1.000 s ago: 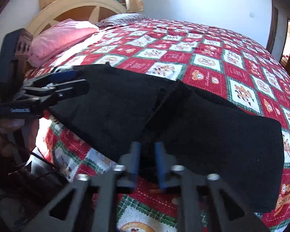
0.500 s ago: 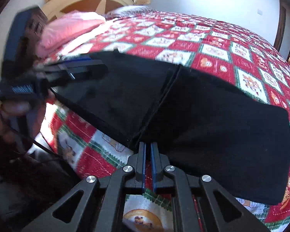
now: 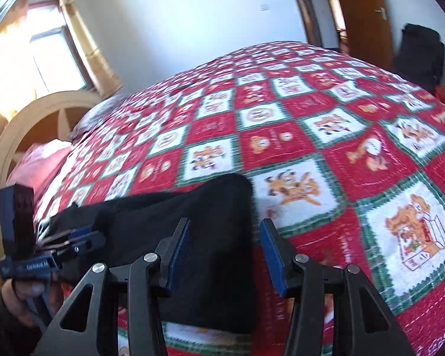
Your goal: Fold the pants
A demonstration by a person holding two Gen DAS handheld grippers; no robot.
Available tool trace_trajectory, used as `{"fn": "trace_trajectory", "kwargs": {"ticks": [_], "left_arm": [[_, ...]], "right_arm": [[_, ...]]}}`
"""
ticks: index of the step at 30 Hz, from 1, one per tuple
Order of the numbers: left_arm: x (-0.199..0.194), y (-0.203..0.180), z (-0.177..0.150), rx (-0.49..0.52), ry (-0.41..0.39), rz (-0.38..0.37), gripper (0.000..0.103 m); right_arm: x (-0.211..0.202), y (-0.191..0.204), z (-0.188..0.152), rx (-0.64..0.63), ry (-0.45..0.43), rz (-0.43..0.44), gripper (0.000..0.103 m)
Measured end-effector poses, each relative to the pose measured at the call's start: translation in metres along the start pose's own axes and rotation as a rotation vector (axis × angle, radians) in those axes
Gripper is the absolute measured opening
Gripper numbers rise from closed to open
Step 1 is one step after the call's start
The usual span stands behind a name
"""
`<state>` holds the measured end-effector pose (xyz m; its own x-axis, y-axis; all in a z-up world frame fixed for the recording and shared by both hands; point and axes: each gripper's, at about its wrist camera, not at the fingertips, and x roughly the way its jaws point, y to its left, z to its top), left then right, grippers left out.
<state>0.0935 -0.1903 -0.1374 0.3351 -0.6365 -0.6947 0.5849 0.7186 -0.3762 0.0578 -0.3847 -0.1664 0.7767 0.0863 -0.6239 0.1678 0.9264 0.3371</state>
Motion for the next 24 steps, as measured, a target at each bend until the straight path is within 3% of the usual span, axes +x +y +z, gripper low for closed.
{"fn": "trace_trajectory", "kwargs": {"ticks": [2,3,4,9,13,16,18,20,23,24], "left_arm": [[0.003,-0.005,0.000,0.023,-0.004,0.014,0.049],[0.003,-0.005,0.000,0.027,-0.005,0.015,0.025],[0.002,-0.003,0.002,0.020,-0.004,0.008,0.010],[-0.022,0.009,0.012,-0.023,-0.075,-0.023,0.010],[-0.034,0.024,0.012,-0.051,-0.089,0.013,0.010],[-0.024,0.032,0.008,-0.072,-0.051,0.026,0.010],[-0.018,0.037,0.006,-0.089,-0.037,0.039,0.012],[-0.013,0.041,0.003,-0.089,-0.026,0.061,0.020],[-0.017,0.041,-0.003,-0.072,-0.033,0.051,0.034],[-0.021,0.040,-0.004,-0.064,-0.039,0.056,0.047]], "right_arm": [[-0.001,-0.004,0.001,0.017,-0.015,0.000,0.050],[-0.002,-0.005,0.001,0.020,-0.025,0.004,0.050],[-0.003,-0.005,0.002,0.021,-0.037,0.005,0.050],[-0.014,-0.006,0.004,0.022,-0.104,0.017,0.053],[-0.023,0.009,0.003,-0.031,-0.136,0.065,0.054],[-0.019,0.030,-0.004,-0.116,-0.100,0.116,0.055],[-0.004,0.044,-0.011,-0.175,-0.007,0.149,0.059],[0.028,0.050,-0.026,-0.215,0.159,0.088,0.061],[0.030,0.052,-0.031,-0.258,0.145,0.066,0.061],[0.028,0.053,-0.030,-0.259,0.138,0.065,0.061]]}}
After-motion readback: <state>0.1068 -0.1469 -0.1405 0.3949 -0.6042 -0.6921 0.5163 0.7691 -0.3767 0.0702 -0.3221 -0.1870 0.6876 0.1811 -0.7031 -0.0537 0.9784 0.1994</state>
